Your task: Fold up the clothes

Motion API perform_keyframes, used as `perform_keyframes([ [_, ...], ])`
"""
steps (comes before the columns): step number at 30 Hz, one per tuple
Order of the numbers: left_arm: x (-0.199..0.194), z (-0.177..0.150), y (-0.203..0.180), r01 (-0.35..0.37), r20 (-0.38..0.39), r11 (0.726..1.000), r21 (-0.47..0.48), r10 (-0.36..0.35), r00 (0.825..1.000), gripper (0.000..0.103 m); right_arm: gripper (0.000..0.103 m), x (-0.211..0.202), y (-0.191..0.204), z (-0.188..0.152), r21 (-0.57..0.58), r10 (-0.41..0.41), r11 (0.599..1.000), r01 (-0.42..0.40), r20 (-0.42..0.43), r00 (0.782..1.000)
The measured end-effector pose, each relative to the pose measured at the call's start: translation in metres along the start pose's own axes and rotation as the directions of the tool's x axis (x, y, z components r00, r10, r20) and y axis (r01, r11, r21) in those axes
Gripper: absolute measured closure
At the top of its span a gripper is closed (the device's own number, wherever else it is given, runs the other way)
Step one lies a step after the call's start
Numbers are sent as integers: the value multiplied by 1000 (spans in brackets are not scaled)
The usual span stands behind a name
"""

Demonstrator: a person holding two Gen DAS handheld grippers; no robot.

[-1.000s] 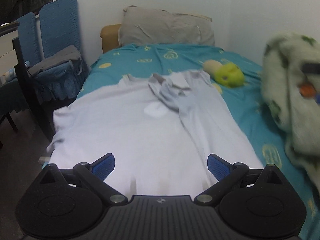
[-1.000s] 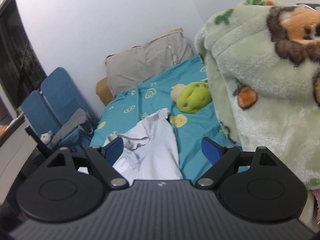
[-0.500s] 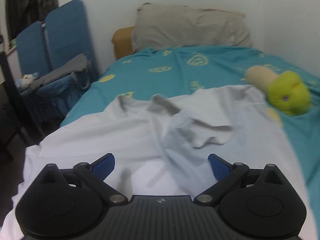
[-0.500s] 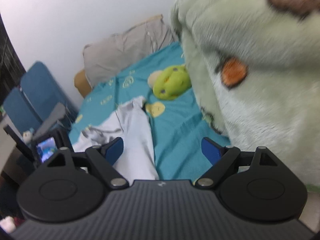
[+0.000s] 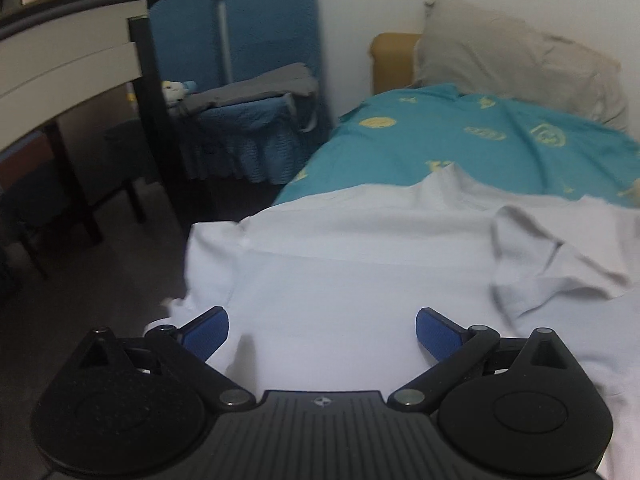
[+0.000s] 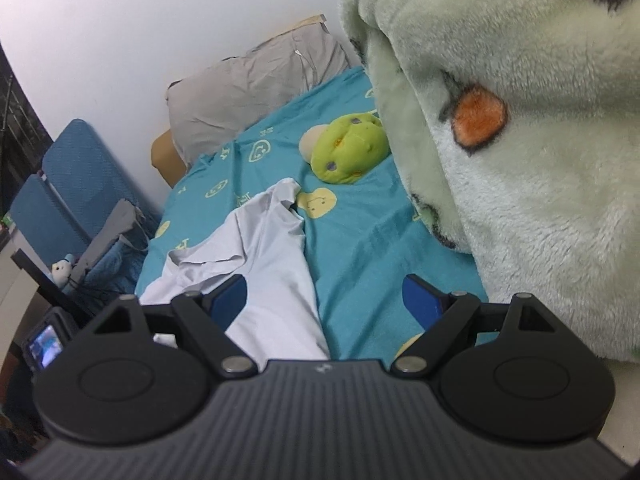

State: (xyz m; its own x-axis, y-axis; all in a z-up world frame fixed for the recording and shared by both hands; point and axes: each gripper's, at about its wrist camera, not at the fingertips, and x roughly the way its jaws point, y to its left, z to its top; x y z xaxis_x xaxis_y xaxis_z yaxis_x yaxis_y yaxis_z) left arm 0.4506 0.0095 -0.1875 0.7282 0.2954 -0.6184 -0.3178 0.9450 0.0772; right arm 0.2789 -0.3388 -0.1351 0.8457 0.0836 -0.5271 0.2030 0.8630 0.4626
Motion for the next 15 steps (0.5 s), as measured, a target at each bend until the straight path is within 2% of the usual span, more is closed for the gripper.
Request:
perform_keyframes([
  [3, -3, 11, -36, 132, 8, 984, 120, -134, 991, 2, 17, 0, 4, -1, -18, -5, 1000, 5, 6, 1000],
  [5, -4, 12, -72, 187, 17, 947, 262, -198, 980, 1, 17, 2, 3, -1, -14, -11, 1000, 11, -2, 1000],
  [7, -5, 3, -115, 199, 22, 878, 436, -231, 973, 1, 17, 6, 1, -1, -7, -14, 1000, 14, -13, 1000],
  [10, -4, -18, -168, 152, 64, 747, 647, -252, 965, 1, 17, 11, -1, -2, -2, -17, 1000, 17, -25, 1000],
  [13, 11, -21, -189, 80, 128, 750, 657, -216, 968, 0, 17, 15, -3, -2, 1, -22, 1000, 22, -31, 999],
  [15, 31, -8, -190, 43, 150, 784, 620, -171, 974, 0, 17, 19, -5, -3, 11, -23, 1000, 23, -42, 999],
])
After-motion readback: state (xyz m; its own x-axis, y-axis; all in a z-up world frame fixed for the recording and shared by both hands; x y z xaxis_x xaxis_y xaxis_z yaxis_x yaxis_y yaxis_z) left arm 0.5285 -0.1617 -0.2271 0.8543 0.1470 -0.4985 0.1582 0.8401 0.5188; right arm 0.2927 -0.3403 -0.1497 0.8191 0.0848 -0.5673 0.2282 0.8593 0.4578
